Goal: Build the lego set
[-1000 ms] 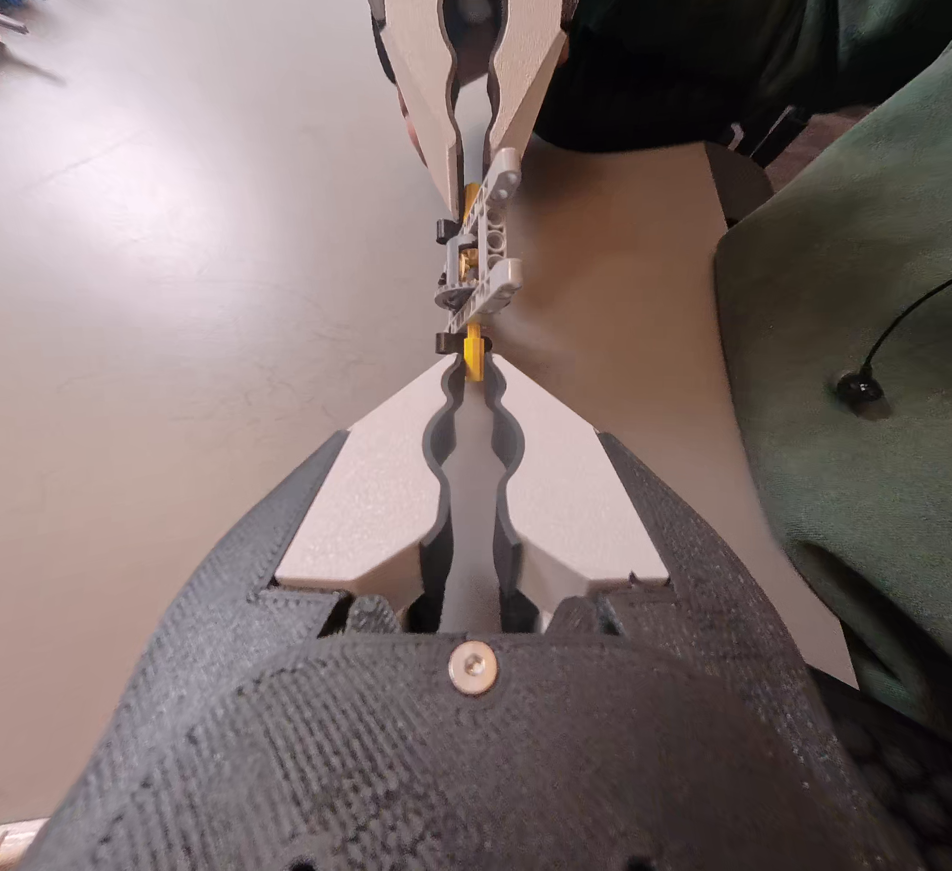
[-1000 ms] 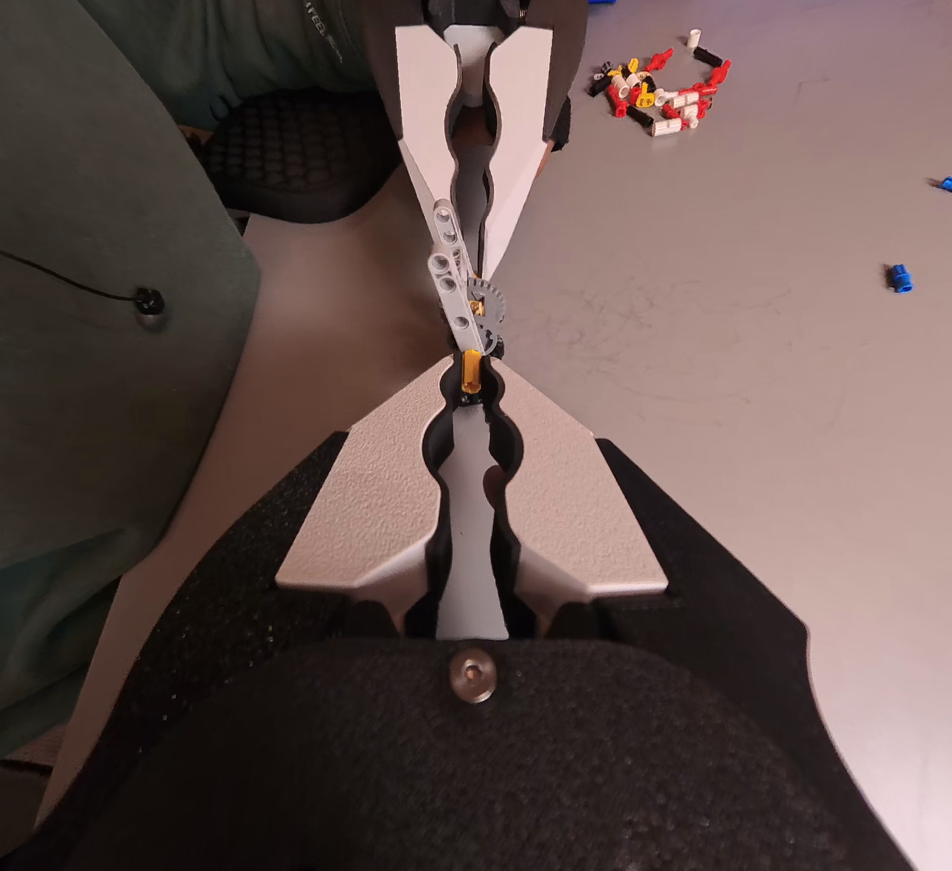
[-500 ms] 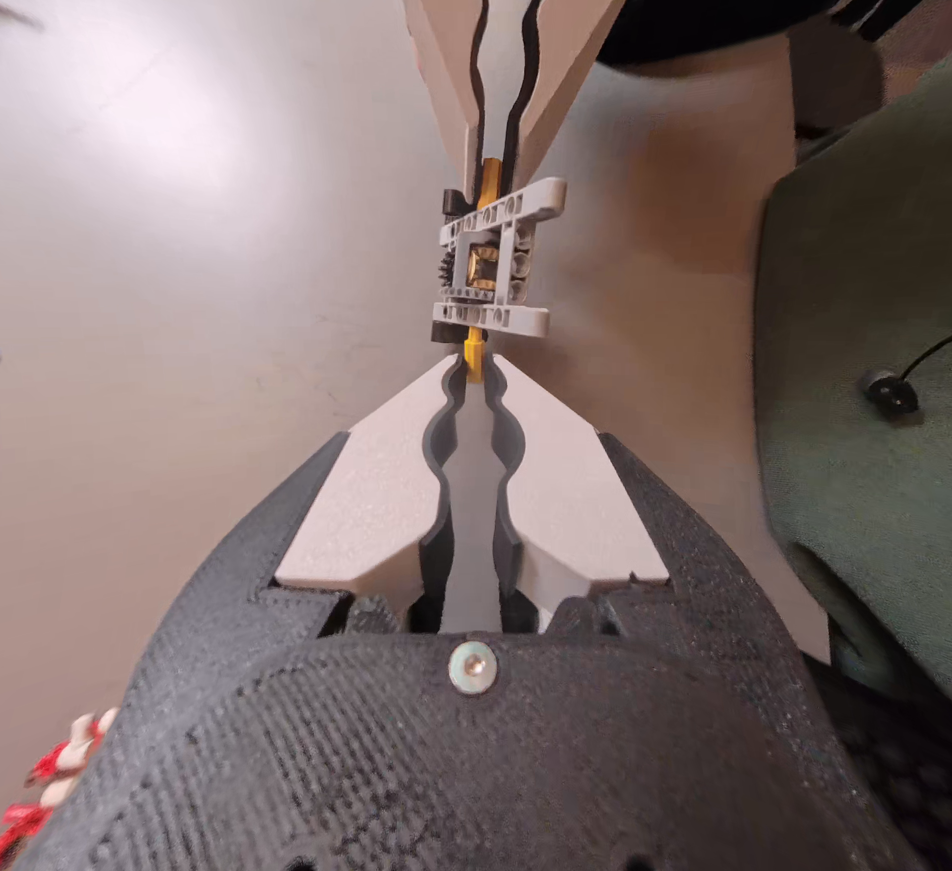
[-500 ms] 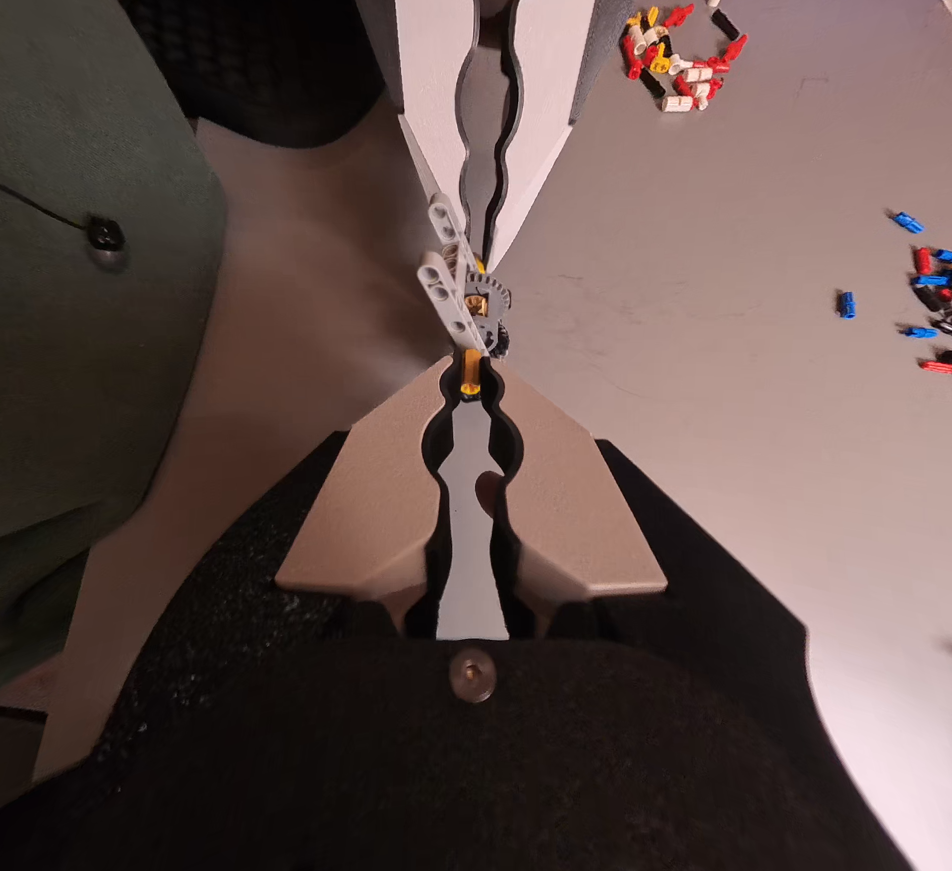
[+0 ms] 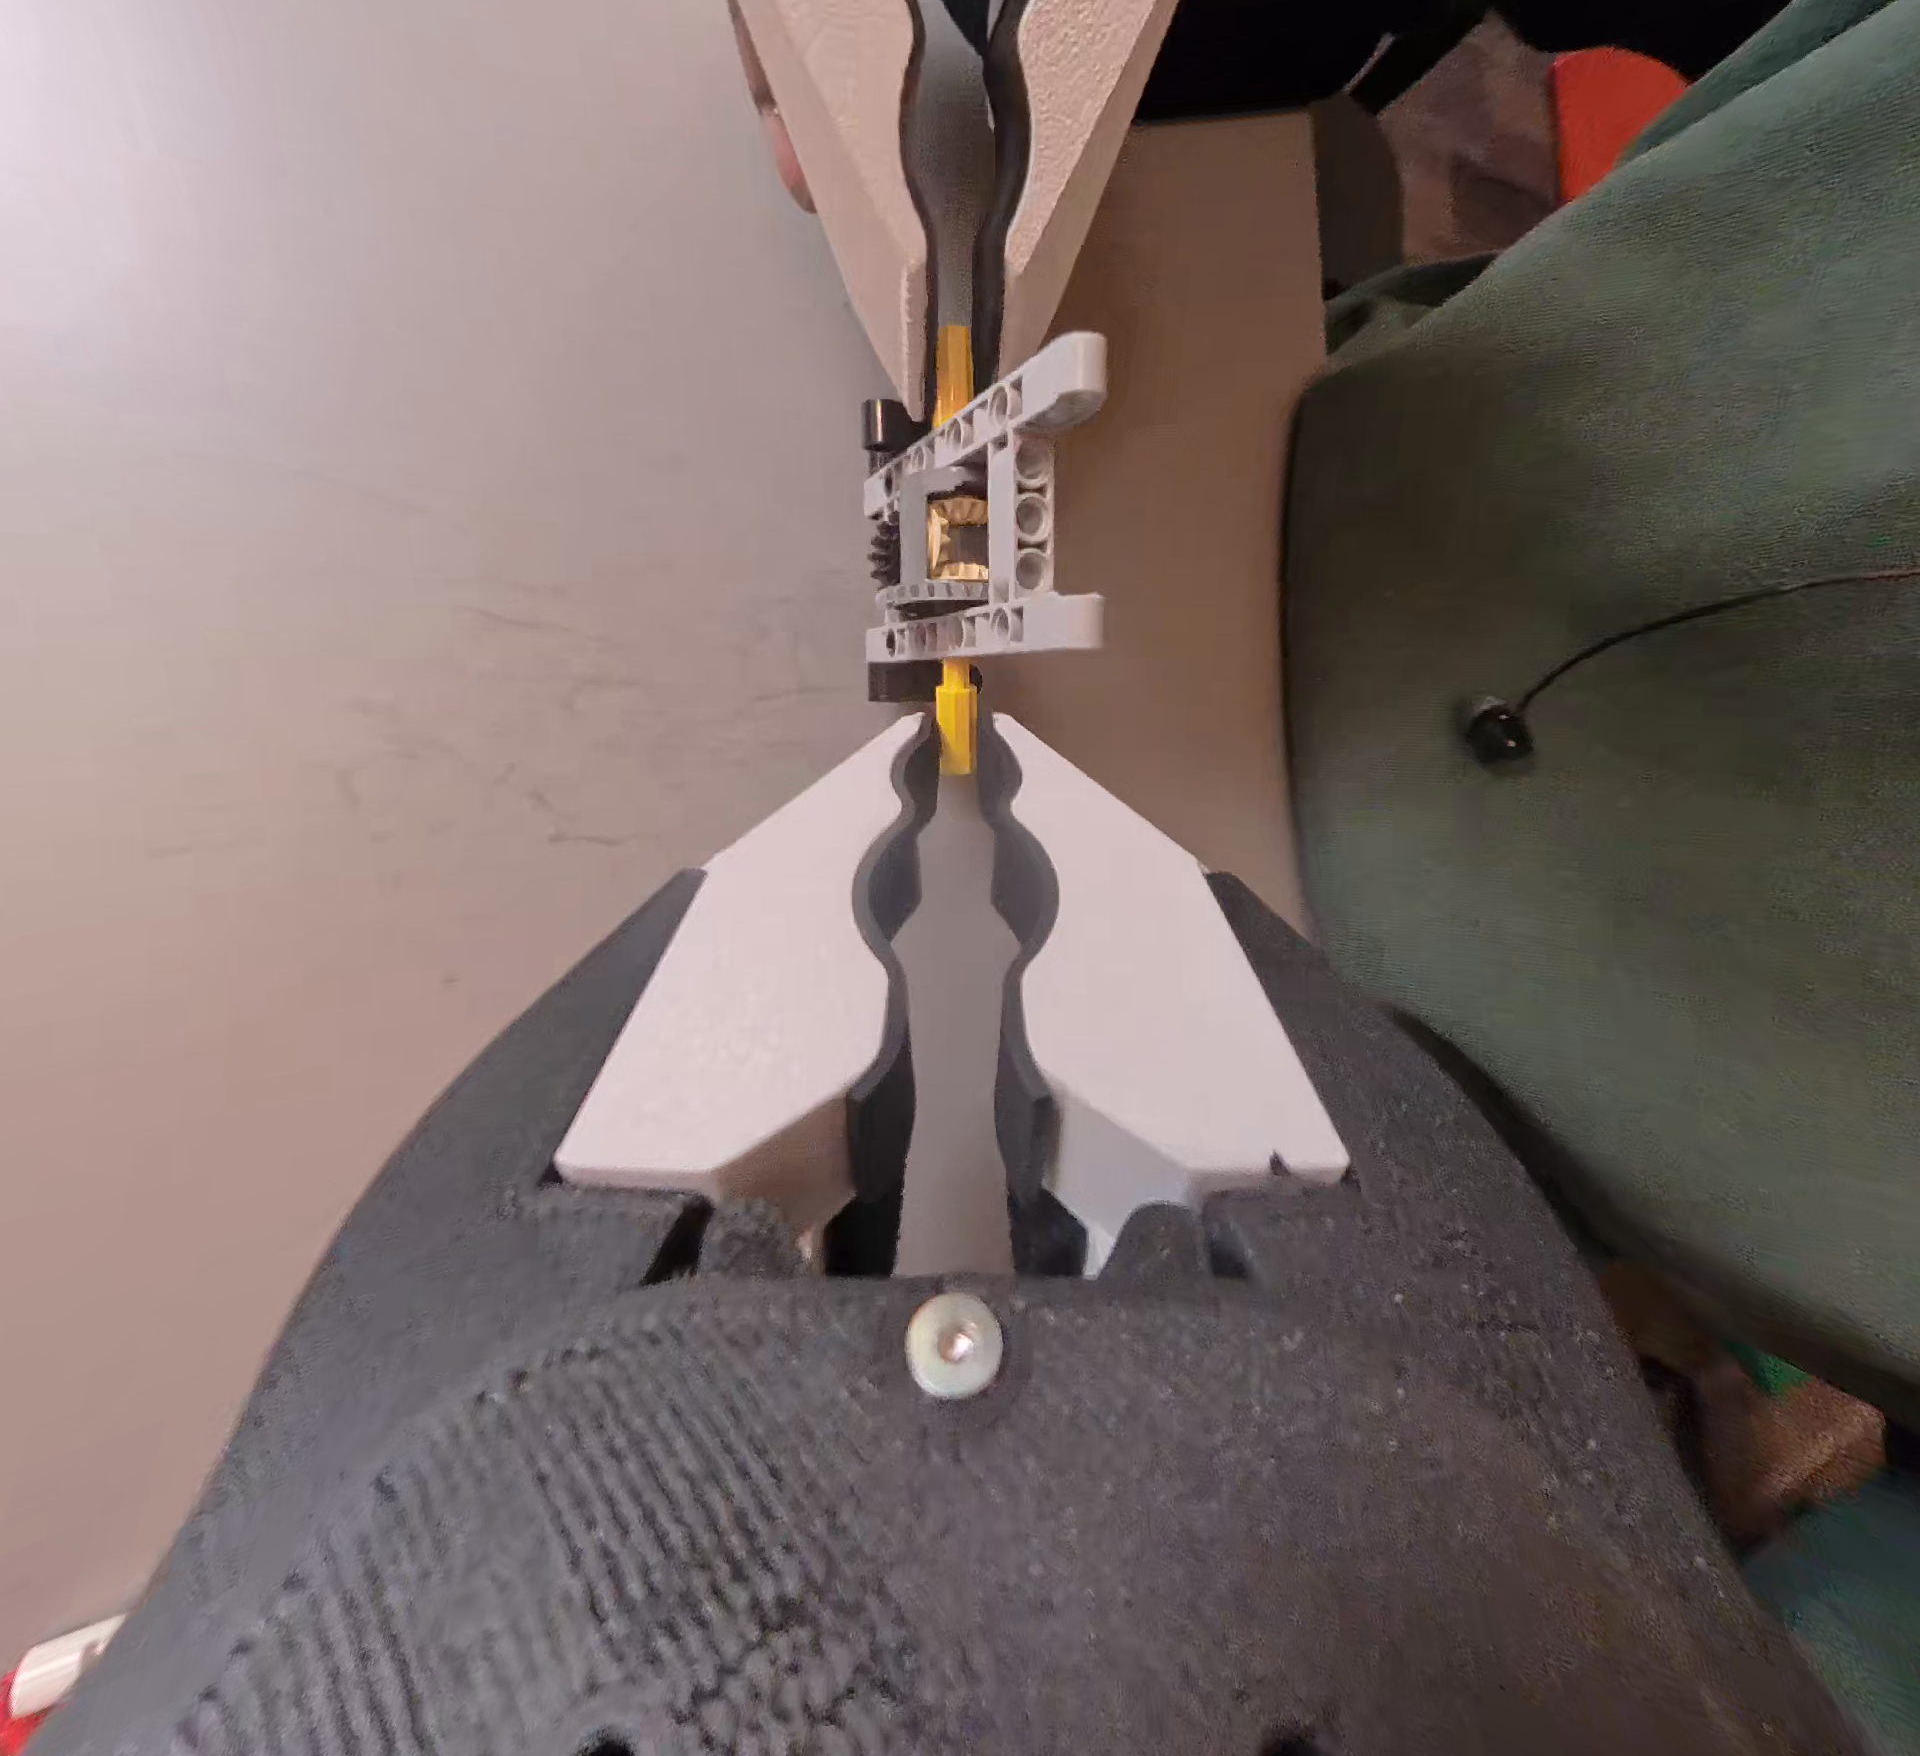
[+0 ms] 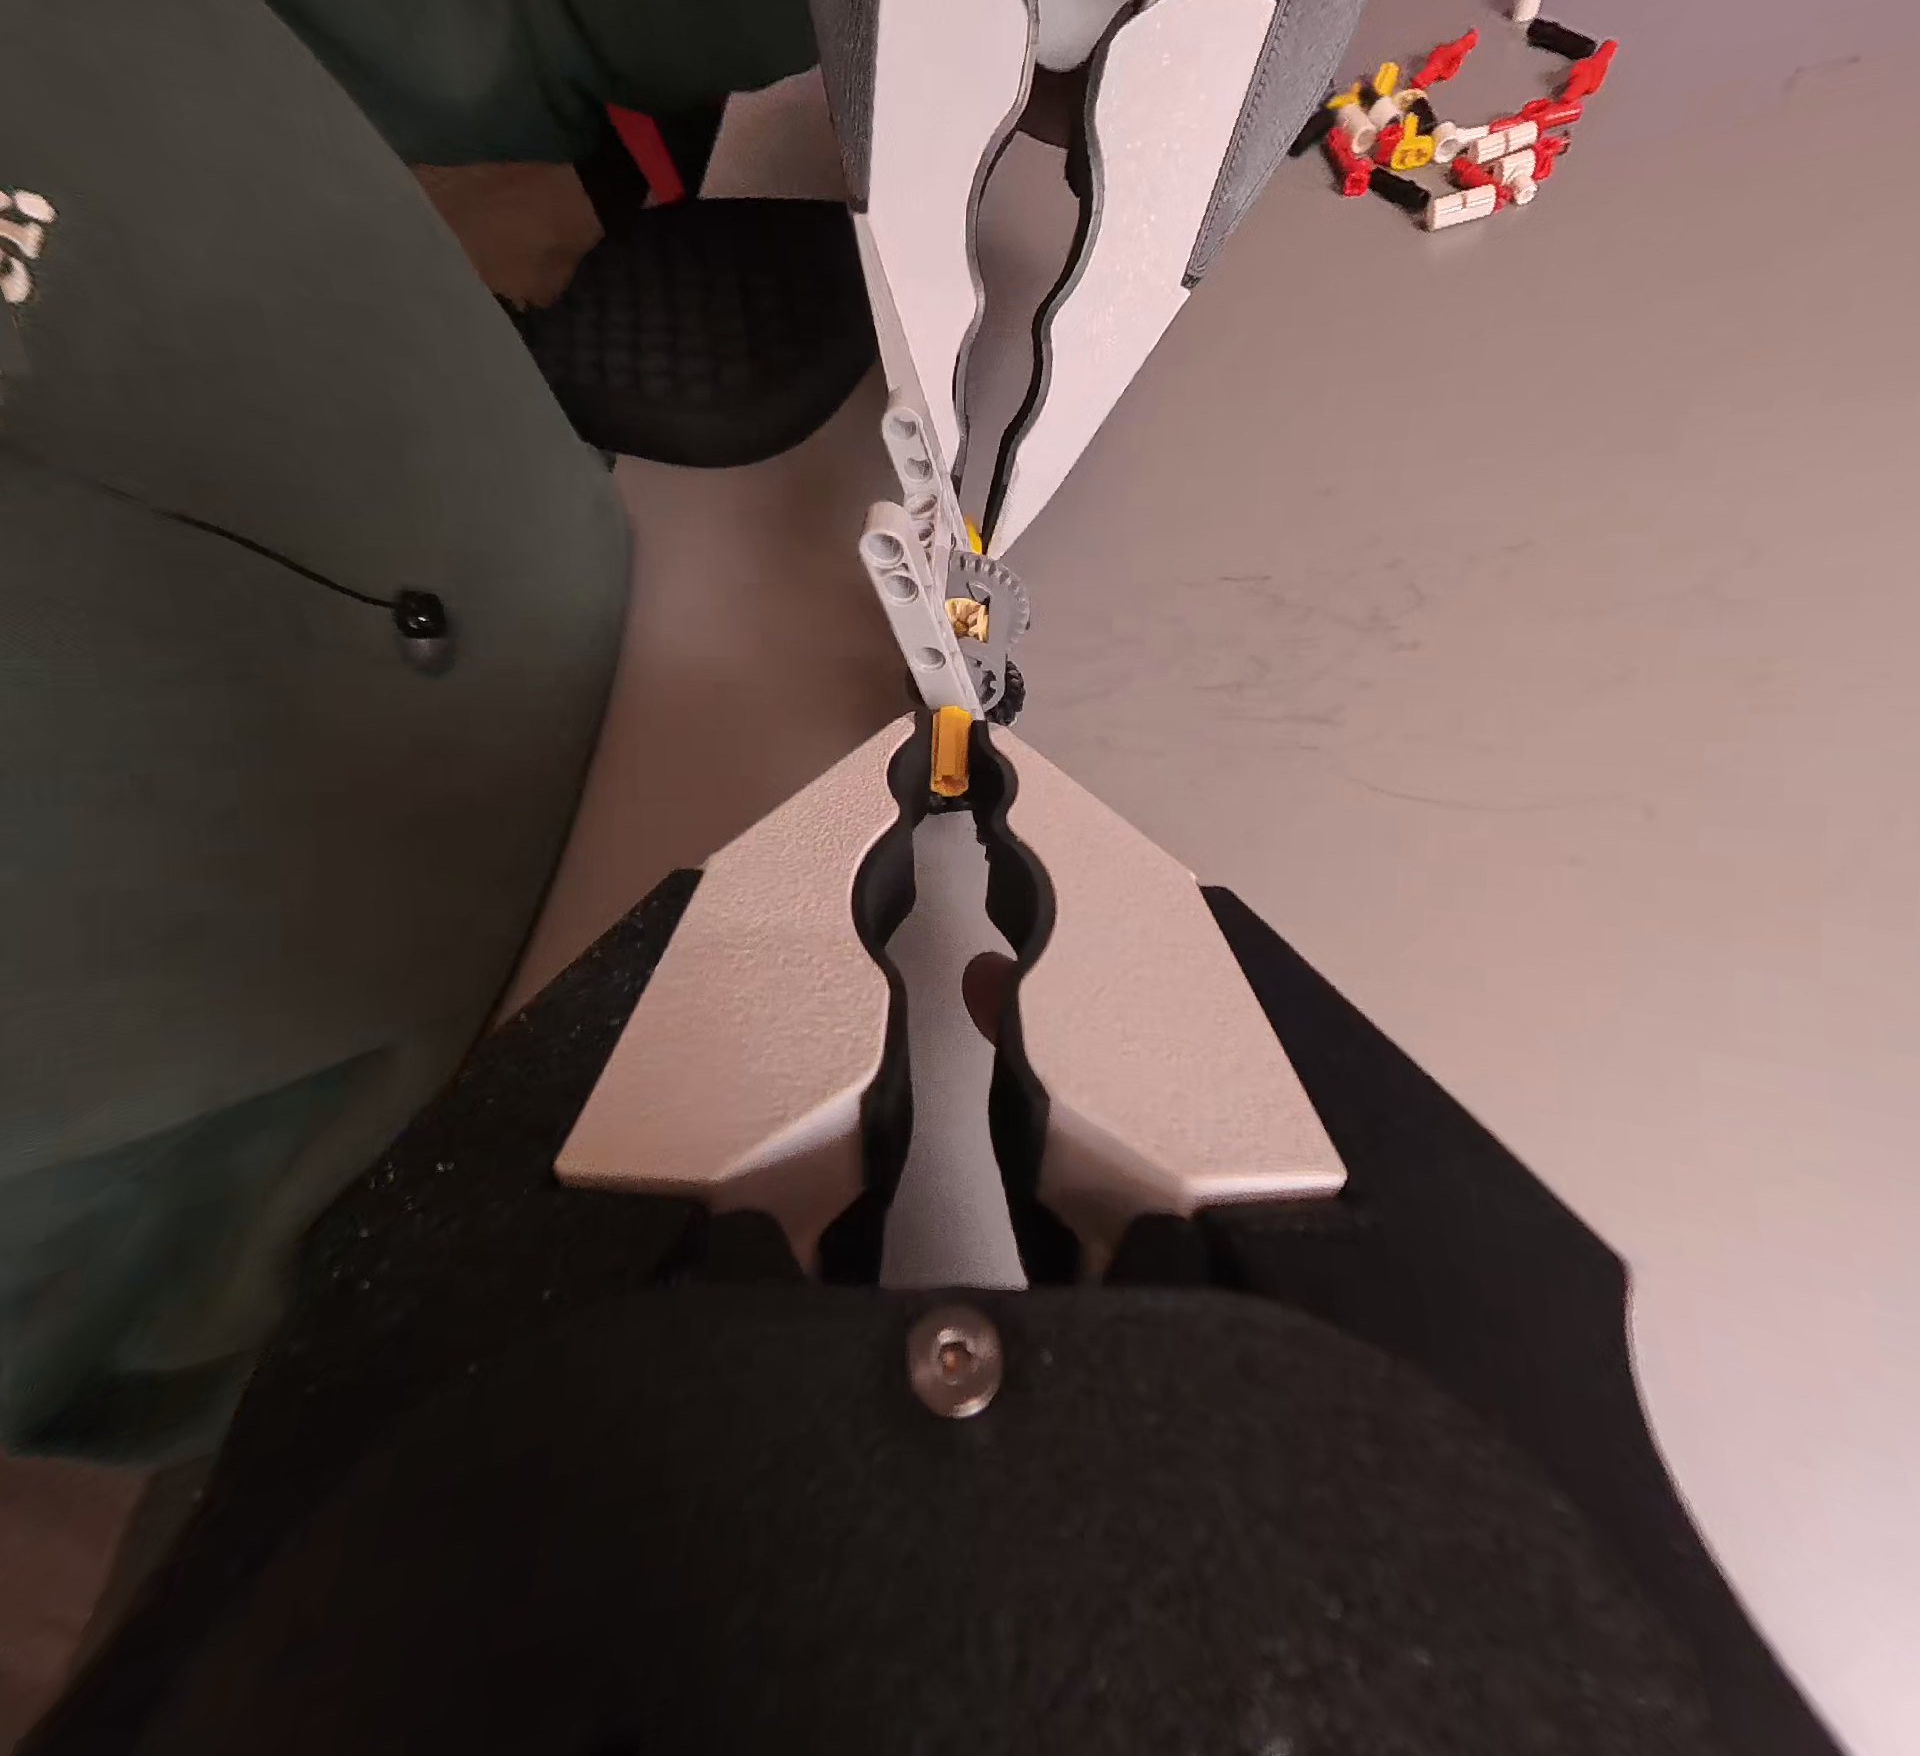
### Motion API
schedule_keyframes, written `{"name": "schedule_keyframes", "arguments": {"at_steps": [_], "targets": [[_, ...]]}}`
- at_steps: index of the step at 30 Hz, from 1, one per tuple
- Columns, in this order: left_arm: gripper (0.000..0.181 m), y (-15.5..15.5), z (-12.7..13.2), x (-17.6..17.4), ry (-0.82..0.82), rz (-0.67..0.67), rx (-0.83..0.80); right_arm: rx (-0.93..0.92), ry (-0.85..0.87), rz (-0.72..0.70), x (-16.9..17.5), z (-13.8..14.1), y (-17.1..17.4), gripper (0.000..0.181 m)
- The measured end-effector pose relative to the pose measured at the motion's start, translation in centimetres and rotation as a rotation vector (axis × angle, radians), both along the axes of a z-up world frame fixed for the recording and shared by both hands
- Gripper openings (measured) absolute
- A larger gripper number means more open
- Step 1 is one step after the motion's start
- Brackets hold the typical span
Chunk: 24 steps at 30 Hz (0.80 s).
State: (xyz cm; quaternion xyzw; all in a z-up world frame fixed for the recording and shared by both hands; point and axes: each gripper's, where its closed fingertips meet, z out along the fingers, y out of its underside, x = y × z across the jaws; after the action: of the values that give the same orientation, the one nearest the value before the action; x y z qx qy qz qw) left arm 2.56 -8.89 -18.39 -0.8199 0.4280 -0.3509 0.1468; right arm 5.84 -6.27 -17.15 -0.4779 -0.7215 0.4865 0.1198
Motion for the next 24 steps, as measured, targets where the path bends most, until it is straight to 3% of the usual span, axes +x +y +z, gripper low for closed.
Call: {"name": "schedule_keyframes", "arguments": {"at_steps": [13,24], "targets": [[0.005,-2.0,0.6,-0.2,0.081,-0.173,-0.192,-0.144,-0.057,0.085,0.2,-0.3,-1.9,0.006],[0.004,-2.2,-0.9,-0.5,0.153,-0.109,-0.294,-0.124,-0.114,0.013,-0.7,-1.1,-2.2,0.005]]}}
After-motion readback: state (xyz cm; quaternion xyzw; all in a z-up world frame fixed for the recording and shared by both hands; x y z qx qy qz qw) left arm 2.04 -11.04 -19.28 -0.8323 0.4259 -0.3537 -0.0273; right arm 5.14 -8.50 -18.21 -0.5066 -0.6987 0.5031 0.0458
